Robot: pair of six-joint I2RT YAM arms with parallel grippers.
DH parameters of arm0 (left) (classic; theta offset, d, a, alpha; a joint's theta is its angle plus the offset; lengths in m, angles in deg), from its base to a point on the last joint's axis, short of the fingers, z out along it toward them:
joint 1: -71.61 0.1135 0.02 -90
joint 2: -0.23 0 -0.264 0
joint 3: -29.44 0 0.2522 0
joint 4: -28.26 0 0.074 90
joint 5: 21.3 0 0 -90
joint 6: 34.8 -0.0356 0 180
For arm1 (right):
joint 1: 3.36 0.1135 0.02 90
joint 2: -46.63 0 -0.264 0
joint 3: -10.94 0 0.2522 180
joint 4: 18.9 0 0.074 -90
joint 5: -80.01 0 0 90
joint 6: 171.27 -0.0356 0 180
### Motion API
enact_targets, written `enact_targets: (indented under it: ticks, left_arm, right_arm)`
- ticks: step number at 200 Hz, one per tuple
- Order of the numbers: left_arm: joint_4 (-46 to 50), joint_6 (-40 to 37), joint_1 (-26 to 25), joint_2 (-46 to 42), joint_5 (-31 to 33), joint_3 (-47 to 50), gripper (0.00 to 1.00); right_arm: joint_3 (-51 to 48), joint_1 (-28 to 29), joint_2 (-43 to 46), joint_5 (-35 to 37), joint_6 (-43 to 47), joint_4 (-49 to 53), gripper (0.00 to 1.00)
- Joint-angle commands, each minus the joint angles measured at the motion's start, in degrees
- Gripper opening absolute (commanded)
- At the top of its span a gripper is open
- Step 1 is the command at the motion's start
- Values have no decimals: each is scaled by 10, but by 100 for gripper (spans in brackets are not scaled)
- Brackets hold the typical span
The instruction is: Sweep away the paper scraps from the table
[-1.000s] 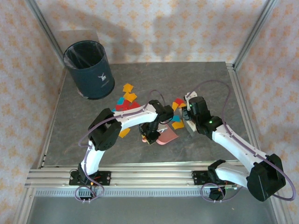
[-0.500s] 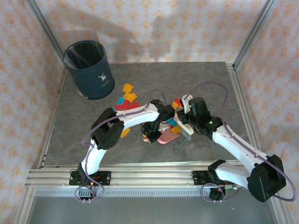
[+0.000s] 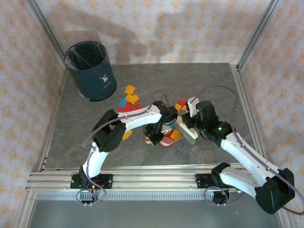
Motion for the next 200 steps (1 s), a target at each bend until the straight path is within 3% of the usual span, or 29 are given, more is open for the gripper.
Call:
enact_targets:
  ticks: [1, 32, 85, 200]
  left_arm:
    - [1, 4, 15, -21, 15, 21, 0]
    - [-10, 8, 21, -31, 14, 36, 0]
    - [-19, 13, 31, -45, 13, 59, 0]
    - [-31, 13, 50, -61, 5, 88, 0]
  right_arm:
    - [-5, 2, 28, 75, -19, -18, 0]
    - [-16, 2, 47, 130, -38, -42, 0]
    - [-7, -2, 9, 335, -79, -79, 0]
    - [90, -57, -216, 358, 14, -231, 0]
